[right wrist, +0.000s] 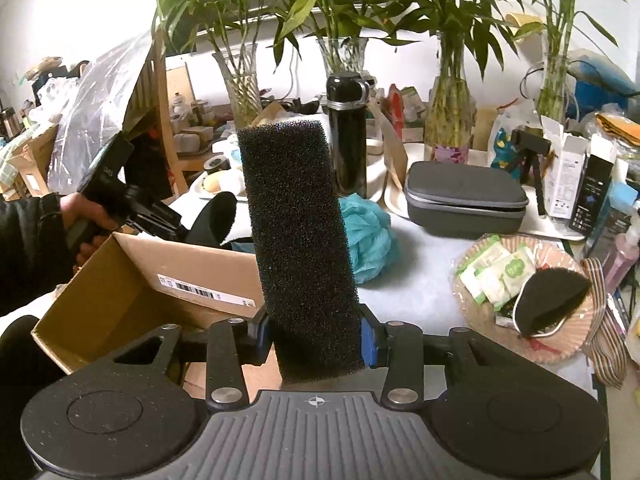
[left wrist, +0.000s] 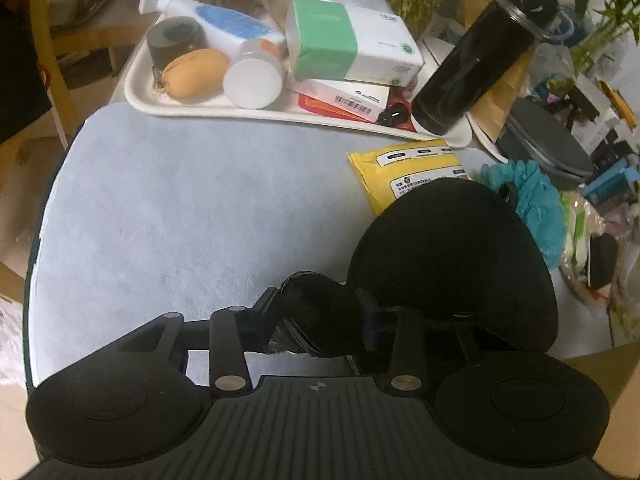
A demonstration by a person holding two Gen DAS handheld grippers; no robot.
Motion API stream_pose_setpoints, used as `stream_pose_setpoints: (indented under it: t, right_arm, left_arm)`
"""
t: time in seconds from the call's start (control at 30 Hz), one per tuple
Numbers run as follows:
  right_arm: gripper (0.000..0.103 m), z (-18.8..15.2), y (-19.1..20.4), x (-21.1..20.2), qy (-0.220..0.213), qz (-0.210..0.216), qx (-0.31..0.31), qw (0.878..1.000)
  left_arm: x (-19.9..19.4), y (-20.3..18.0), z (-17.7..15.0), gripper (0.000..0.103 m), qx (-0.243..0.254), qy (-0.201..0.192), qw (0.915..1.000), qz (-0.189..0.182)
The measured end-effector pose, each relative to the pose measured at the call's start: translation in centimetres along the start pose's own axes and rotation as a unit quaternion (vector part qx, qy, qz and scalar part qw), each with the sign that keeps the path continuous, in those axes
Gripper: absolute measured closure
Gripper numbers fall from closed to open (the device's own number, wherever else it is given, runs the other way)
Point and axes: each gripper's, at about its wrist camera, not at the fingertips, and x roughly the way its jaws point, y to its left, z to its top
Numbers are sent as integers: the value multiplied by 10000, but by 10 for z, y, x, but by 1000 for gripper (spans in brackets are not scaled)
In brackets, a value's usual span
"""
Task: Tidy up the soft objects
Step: 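Grasp the crumpled black bag with the left gripper while the right holds the sponge, then lift the black bag and sponge and carry both over the box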
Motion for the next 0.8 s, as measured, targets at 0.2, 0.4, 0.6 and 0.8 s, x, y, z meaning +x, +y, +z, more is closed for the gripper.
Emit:
stream_pose_setpoints:
  t: [0.2, 0.4, 0.6, 0.8]
  right_arm:
    - [58, 0, -1, 1, 57, -34, 161, 9998]
    - [58, 2, 2, 0, 85, -22, 255, 9996]
    - [58, 4, 10, -2, 169, -14, 247, 9996]
    - [58, 6, 13, -3, 267, 33, 360, 9990]
  left_arm:
    - [-14, -1, -4, 68, 155, -136, 9997, 115]
    - [-35, -4, -7, 68, 290, -440, 9984, 219]
    - [-60, -6, -7, 68, 315, -764, 9964, 209]
    - [-84, -14, -11, 68, 395, -1098, 9930, 187]
